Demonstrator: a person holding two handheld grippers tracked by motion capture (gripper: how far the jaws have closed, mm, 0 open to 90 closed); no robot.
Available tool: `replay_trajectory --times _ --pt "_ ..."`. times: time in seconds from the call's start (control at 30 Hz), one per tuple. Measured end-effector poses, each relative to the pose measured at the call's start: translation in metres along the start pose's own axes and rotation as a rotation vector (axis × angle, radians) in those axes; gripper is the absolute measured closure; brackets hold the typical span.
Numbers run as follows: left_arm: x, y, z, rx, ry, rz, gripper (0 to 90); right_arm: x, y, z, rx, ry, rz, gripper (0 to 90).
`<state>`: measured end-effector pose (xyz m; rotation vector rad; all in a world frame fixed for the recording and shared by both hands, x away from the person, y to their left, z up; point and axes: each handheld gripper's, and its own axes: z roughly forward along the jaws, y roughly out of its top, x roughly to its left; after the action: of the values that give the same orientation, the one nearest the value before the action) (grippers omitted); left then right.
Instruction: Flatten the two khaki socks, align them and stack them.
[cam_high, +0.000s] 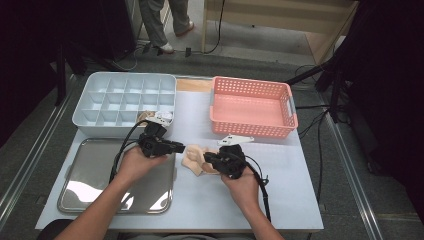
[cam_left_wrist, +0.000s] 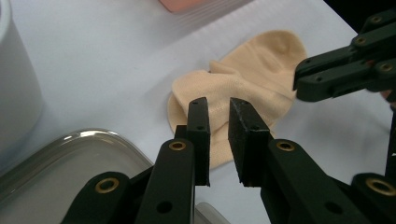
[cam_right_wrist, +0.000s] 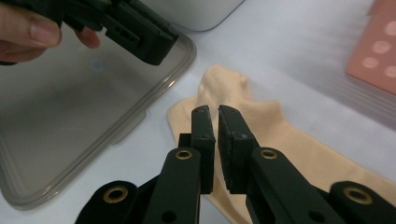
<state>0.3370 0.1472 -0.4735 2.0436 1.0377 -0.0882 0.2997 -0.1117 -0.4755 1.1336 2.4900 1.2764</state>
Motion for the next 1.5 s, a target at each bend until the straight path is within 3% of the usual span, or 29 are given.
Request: replay_trajectory --times 0.2,0.37,0.43,0.67,0.83,1.07,1.23,1.43,1.5 --pt "0.000 -0.003 -0.004 -0.015 0.003 0.000 78.9 0.002 -0.003 0.021 0.048 -0.009 -0.017 85.3" --pt "0.001 -0.005 -0.006 -0.013 0.011 0.001 78.6 -0.005 -0.006 0.033 0.094 -0.073 -0.041 85.8" --pt "0.001 -0.005 -0.007 -0.016 0.011 -0.002 78.6 -0.009 -0.007 0.034 0.101 -0.070 -0.019 85.8" --pt "0.003 -0.006 -0.010 -0.025 0.018 -0.010 78.3 -0.001 0.007 0.020 0.030 -0.026 -0.022 84.8" --pt "0.003 -0.007 -0.009 -0.015 0.016 -0.010 77.6 0.011 0.008 0.027 0.042 0.006 -0.053 81.4" --pt "0.004 -0.008 -0.008 -0.014 0.021 -0.014 77.2 -0.004 -0.002 0.043 0.095 -0.044 -0.039 73.2" --pt "0.005 -0.008 -0.009 -0.019 0.022 -0.018 76.8 -0.006 -0.009 0.049 0.081 -0.051 -0.059 69.6" --pt "0.005 -0.008 -0.008 -0.016 0.023 -0.020 76.2 -0.002 -0.018 0.051 0.032 -0.103 -0.119 79.1" --pt "0.005 -0.008 -0.008 -0.015 0.024 -0.019 76.2 -0.003 -0.019 0.051 0.025 -0.106 -0.100 82.5"
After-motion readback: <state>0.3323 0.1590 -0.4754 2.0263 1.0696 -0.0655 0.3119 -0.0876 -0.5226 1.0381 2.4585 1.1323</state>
